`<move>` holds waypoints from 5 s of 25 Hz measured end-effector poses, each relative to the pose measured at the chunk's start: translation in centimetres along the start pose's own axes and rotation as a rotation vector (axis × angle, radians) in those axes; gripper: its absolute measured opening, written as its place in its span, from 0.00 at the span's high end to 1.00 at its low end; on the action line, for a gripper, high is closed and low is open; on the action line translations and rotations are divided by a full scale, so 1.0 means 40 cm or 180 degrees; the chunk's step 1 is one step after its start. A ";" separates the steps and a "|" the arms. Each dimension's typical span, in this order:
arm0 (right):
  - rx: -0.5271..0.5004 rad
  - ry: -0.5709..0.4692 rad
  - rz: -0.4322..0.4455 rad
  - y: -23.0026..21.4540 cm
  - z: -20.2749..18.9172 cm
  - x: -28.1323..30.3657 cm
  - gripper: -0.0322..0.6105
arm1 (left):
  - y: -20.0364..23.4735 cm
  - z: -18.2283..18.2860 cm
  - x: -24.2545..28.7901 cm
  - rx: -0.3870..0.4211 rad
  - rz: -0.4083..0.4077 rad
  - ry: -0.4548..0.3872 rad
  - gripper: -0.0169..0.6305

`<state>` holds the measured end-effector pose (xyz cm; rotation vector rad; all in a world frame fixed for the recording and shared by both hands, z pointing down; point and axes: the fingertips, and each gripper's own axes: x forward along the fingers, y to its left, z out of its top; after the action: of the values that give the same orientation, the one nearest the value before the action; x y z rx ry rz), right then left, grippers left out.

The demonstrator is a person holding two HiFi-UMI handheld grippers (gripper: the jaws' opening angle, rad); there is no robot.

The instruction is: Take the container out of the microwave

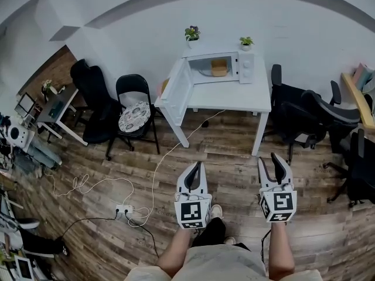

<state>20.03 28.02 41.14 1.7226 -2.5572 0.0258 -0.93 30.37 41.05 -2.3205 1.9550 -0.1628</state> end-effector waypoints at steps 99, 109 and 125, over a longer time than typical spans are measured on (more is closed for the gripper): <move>-0.0026 0.0145 0.0433 -0.348 0.073 1.318 0.68 | 0.370 -0.011 1.275 0.0002 0.0292 0.0091 0.96; 0.0012 0.0101 0.0580 -0.412 0.079 1.414 0.68 | 0.360 0.005 1.368 0.0032 0.0431 0.0096 0.96; -0.0116 0.0089 0.0695 -0.326 0.104 1.557 0.68 | 0.477 -0.025 1.454 -0.0058 0.0457 0.0045 0.96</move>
<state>8.62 -34.70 40.33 1.4136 -2.6939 0.0128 -9.85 -30.19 40.15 -2.1849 2.1290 -0.1506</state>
